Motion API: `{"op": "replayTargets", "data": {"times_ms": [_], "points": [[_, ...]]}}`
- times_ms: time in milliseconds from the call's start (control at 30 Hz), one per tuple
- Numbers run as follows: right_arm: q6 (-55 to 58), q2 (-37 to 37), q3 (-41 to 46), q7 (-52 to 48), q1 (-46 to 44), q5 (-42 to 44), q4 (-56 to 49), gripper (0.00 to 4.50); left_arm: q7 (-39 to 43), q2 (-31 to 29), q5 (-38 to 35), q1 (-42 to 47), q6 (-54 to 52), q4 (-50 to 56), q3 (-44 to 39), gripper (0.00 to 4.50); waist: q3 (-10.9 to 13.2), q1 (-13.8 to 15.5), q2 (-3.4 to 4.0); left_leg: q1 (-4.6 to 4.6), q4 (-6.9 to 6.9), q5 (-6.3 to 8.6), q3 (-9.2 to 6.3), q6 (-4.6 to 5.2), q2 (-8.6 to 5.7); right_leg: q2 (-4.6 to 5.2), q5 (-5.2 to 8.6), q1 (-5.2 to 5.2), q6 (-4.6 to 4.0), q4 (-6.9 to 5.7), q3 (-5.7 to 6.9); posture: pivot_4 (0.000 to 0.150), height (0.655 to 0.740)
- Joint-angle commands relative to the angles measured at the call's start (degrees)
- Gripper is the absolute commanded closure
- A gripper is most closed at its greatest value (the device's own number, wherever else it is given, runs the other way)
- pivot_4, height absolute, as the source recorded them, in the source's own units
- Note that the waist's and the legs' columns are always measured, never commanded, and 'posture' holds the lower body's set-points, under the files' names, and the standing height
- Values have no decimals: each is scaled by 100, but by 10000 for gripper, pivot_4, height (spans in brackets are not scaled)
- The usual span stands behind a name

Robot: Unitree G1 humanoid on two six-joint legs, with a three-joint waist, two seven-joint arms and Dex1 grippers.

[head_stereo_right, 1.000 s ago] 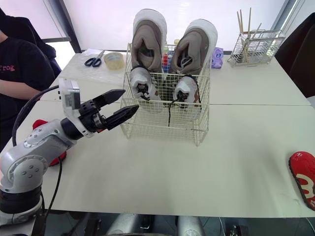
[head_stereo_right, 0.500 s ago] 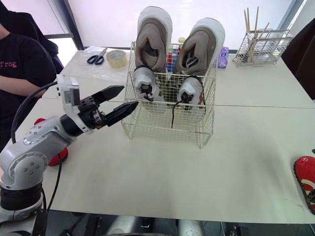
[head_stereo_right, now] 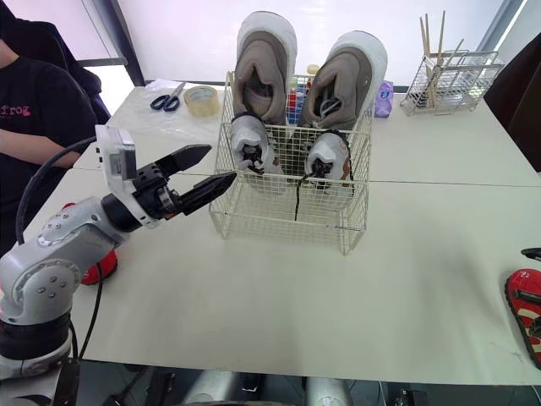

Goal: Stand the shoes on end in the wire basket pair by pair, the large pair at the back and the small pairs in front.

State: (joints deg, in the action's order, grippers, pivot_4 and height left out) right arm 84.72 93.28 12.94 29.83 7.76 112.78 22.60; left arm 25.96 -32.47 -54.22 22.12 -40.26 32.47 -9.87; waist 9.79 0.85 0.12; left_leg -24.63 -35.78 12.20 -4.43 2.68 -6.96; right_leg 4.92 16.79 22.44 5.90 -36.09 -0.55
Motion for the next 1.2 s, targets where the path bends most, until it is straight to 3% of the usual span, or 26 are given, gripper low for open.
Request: {"op": "replayTargets", "data": {"times_ms": [33, 400, 633, 767, 867, 1000, 1100, 1200], "points": [[147, 11, -206, -25, -254, 22, 133, 44823, -13, -51, -8, 85, 70, 145, -98, 0, 0, -3, 1, 0, 0, 0, 0, 0, 0, 0, 0, 0, 0, 0, 0, 1500, 7400], [15, 238, -369, -363, -1296, -48, -447, 44823, 41, -102, 76, 267, 93, -13, -114, 0, 1, 1, 11, 1, 1, -1, -1, -2, 0, 0, -2, 3, 3, -4, -1, 1500, 7400], [366, 757, -35, -2396, -2183, -1607, -1515, 44823, 223, 31, 218, 453, 202, -216, 76, 0, 5, -9, 41, -6, 3, 1, -1, -4, -2, 1, -3, 15, 4, -3, -1, 1500, 7400], [279, 1193, -125, -3908, -2153, -2942, -2234, 44823, 430, 226, 349, 484, 311, -346, 305, 0, 8, 1, 44, -8, 16, 1, -1, -7, -1, 4, -2, 24, 3, -3, -2, 1500, 7400], [-494, 1802, -470, -5405, -1829, -4258, -2308, 35552, 618, 221, 438, 528, 368, -473, 345, 0, 6, 4, 51, -42, 15, -1, -2, -9, -3, 5, -3, 61, 4, -4, -2, 1500, 7400], [-2114, 2659, -1097, -7595, -1520, -6025, -2146, 16437, 722, 206, 492, 577, 355, -509, 336, 0, 19, -11, 89, -81, -4, -19, 5, -37, -8, 8, -26, 100, 43, -14, -6, 1500, 7400], [-3198, 2973, -1594, -8694, -1531, -7123, -1916, 594, 763, 168, 510, 583, 341, -500, 268, 0, 19, -11, 92, -80, -2, -18, 10, -39, -8, 9, -26, 103, 44, -14, -9, 1500, 7400], [-4407, 3146, -2096, -9592, -1573, -8138, -1517, 594, 665, 153, 720, 608, 422, -516, 275, 0, 19, -13, 92, -80, -1, -11, 10, -51, -8, 10, -26, 103, 43, -14, -10, 1500, 7400]]}}
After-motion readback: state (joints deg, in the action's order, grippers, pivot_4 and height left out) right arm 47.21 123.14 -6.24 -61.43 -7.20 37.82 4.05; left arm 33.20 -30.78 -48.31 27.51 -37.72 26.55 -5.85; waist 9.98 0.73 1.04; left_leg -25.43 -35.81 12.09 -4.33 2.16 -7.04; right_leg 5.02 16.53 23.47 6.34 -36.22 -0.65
